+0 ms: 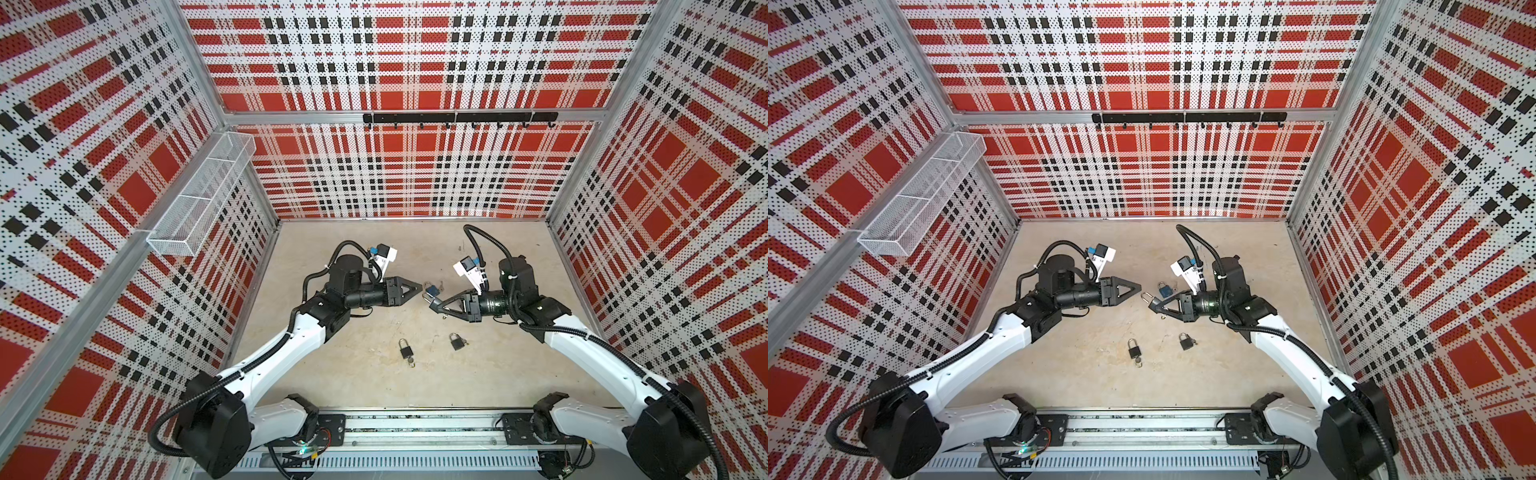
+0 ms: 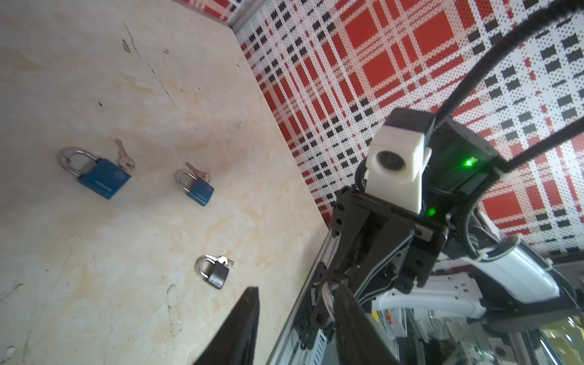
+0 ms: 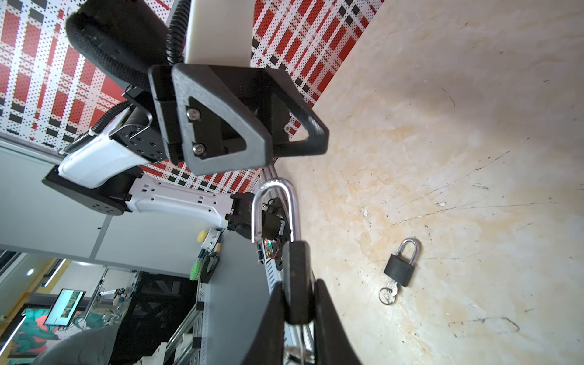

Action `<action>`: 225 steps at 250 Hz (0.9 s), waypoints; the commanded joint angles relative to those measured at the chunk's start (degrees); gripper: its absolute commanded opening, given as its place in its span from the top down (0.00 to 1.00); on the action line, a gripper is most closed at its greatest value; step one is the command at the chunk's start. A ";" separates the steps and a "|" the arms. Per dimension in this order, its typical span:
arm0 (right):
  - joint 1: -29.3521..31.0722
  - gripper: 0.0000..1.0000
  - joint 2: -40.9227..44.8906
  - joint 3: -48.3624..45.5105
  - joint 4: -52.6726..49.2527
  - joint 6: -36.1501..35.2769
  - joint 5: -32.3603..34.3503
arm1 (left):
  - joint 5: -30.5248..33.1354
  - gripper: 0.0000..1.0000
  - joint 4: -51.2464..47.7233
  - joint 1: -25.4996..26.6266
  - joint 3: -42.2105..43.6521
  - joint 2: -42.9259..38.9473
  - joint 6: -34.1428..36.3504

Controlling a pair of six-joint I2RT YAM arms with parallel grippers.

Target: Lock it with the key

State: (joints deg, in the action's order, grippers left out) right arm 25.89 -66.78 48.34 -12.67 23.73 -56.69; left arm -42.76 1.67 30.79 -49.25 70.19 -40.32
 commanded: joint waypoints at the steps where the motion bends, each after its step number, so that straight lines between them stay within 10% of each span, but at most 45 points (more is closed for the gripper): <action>1: -0.23 1.00 -0.80 2.28 -2.42 -3.77 -3.82 | -5.70 0.61 -0.27 0.52 -2.31 0.74 0.90; 225: -0.25 1.00 -2.65 4.13 -3.42 -4.76 -4.22 | -8.89 0.71 -1.22 0.24 -1.58 2.54 2.33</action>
State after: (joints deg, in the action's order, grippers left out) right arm 25.78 -69.08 50.57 -17.58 20.73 -59.20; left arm -50.26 0.80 31.46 -50.89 72.29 -39.07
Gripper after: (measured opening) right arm 0.155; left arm 0.302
